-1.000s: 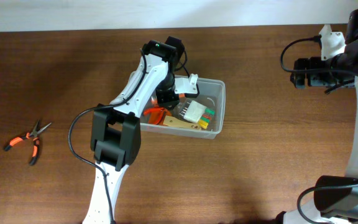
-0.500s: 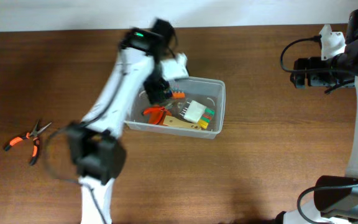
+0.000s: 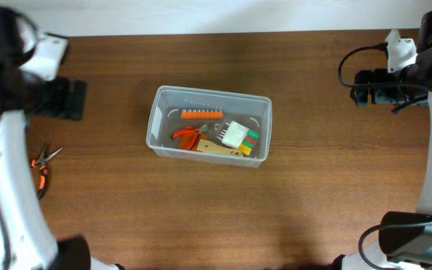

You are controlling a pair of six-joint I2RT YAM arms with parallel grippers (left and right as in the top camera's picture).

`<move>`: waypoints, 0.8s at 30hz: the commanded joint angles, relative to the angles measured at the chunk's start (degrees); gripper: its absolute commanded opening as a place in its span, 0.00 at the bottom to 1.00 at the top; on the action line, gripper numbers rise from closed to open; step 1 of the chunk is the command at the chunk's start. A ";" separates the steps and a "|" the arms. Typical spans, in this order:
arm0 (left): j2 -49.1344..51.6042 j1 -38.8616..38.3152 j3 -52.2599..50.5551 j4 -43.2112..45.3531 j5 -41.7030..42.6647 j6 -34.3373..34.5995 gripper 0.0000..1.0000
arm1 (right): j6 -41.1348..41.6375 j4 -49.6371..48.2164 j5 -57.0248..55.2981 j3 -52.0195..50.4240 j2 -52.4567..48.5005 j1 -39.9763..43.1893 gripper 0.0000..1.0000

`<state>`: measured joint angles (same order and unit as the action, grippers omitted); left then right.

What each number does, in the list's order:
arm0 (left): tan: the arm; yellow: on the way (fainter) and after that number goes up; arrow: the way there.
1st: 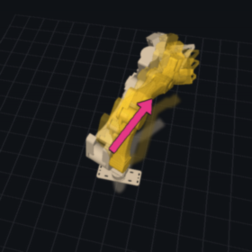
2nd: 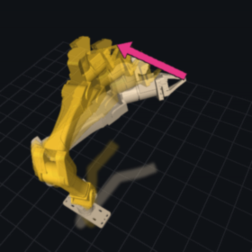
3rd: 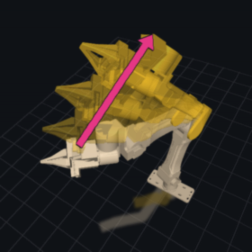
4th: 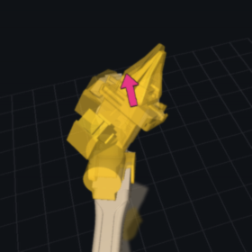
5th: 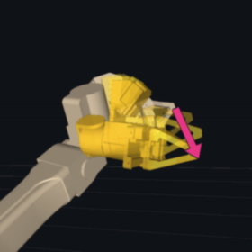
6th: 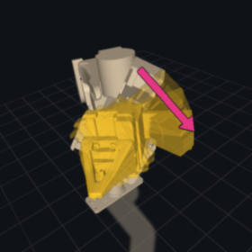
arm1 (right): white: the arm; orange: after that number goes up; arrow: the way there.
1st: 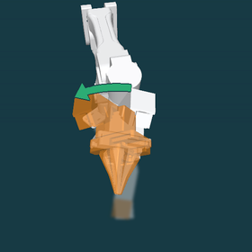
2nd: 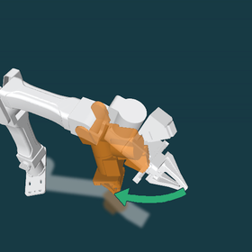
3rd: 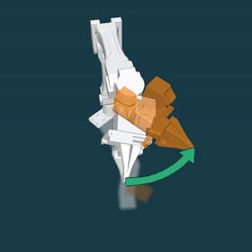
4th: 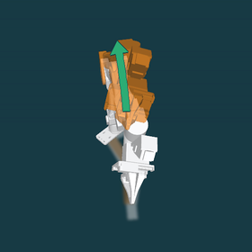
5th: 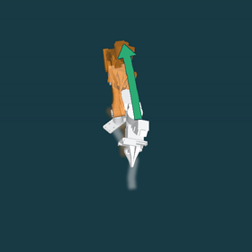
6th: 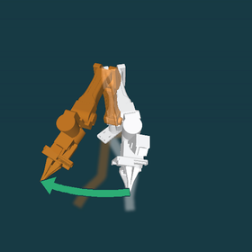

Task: Pack container
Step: 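Lower the socket strip into the container and release, then move the left gripper to the TACTIX pliers and grasp their handle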

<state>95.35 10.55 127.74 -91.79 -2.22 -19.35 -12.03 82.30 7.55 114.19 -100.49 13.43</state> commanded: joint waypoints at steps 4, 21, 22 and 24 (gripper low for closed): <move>-18.91 8.02 -17.09 5.01 0.92 5.01 0.99 | 0.13 -0.15 -0.46 -0.17 -0.28 0.15 0.98; -13.27 24.17 -54.80 29.03 1.14 3.96 0.99 | 0.13 0.66 -0.46 -0.20 -0.28 0.15 0.98; -11.50 24.52 -54.80 29.68 1.14 3.85 0.99 | 0.13 0.63 -0.46 -0.20 -0.28 0.15 0.99; -7.85 24.94 -54.80 30.93 1.11 3.04 0.99 | 0.13 0.63 -0.44 -0.20 -0.28 0.15 0.98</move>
<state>83.07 34.54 72.95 -62.00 -1.76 -15.20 -12.01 82.83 7.38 114.19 -100.53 13.43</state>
